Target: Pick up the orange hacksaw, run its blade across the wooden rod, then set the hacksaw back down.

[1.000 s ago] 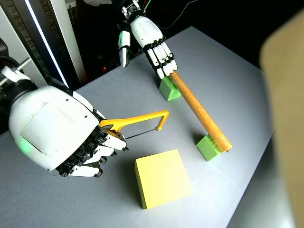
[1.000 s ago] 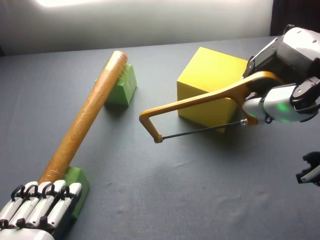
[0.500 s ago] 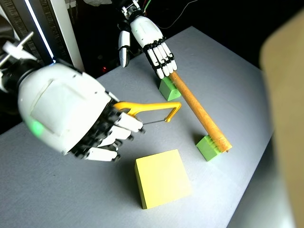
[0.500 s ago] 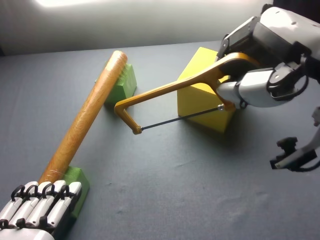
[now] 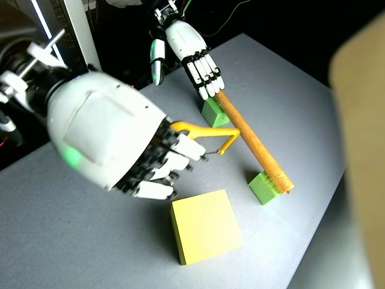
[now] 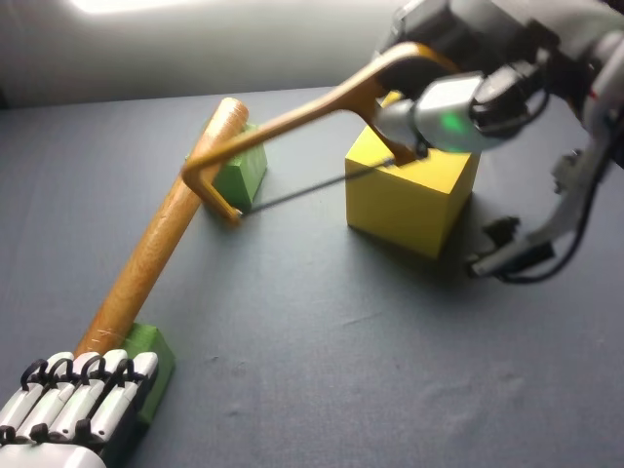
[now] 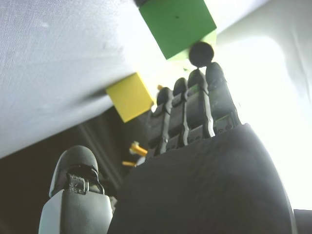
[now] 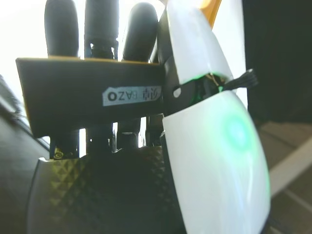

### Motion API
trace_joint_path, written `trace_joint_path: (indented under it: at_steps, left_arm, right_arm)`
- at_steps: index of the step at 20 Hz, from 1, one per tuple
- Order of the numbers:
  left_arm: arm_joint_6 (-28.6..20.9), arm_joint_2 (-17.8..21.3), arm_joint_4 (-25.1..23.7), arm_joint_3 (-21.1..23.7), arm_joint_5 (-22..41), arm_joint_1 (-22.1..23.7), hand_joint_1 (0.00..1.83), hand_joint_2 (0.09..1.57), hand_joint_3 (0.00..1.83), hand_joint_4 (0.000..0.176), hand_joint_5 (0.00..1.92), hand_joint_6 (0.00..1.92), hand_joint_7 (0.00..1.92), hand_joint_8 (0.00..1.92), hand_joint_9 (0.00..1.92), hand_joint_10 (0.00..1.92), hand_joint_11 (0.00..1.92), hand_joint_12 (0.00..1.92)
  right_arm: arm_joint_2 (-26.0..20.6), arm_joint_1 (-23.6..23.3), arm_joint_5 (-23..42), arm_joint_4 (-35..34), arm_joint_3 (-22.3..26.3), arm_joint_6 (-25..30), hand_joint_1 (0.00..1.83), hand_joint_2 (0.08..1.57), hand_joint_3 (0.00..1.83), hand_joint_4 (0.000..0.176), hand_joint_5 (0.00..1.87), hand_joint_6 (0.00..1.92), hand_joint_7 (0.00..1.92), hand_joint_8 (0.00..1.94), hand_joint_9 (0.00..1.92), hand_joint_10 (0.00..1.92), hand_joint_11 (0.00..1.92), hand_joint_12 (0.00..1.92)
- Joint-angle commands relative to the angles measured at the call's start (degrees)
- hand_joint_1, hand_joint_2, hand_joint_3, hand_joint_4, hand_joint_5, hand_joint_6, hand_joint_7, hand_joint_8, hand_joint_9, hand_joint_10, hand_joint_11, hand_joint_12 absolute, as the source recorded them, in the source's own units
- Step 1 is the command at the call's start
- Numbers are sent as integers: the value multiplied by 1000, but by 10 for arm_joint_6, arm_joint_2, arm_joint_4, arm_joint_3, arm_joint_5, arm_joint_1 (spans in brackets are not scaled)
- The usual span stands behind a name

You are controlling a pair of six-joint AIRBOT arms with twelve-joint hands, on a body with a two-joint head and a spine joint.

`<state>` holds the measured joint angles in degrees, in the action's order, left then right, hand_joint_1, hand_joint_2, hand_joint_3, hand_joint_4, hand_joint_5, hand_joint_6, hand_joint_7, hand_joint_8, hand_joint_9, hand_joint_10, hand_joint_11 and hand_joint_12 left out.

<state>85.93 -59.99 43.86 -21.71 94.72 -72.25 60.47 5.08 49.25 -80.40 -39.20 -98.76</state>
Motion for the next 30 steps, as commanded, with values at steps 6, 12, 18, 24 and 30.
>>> trace_joint_path:
  at_steps: [6,12,18,24,30]
  left_arm:
    - [-4,3,-25,-3,41,1,0,1136,0,0,97,3,73,1,55,0,0,144]
    - [-5,3,-26,-6,36,-1,0,1139,0,0,105,1,75,2,56,2,0,138]
    - [-5,3,-26,-8,36,-2,0,1138,0,0,93,3,66,4,44,3,0,112]
    - [-5,3,-26,-9,36,-2,0,1131,0,0,95,4,62,5,41,5,0,96]
    - [-8,5,-26,-10,36,-2,0,1130,0,0,94,5,58,6,29,2,0,29]
  right_arm:
    - [70,-15,59,121,-44,51,1250,1087,5,0,945,979,1133,822,1167,511,899,1091]
    - [126,-4,68,152,-99,106,1252,1082,0,0,955,963,1165,771,1256,347,932,1070]
    - [145,-8,80,177,-112,151,1393,1065,0,0,963,944,1094,755,1077,976,1095,1053]
    - [172,-6,92,196,-132,176,1388,1075,2,0,994,977,1055,787,1019,1018,1072,1066]
    - [204,2,105,198,-156,201,1494,1063,0,0,995,894,1015,724,1031,918,996,1378]
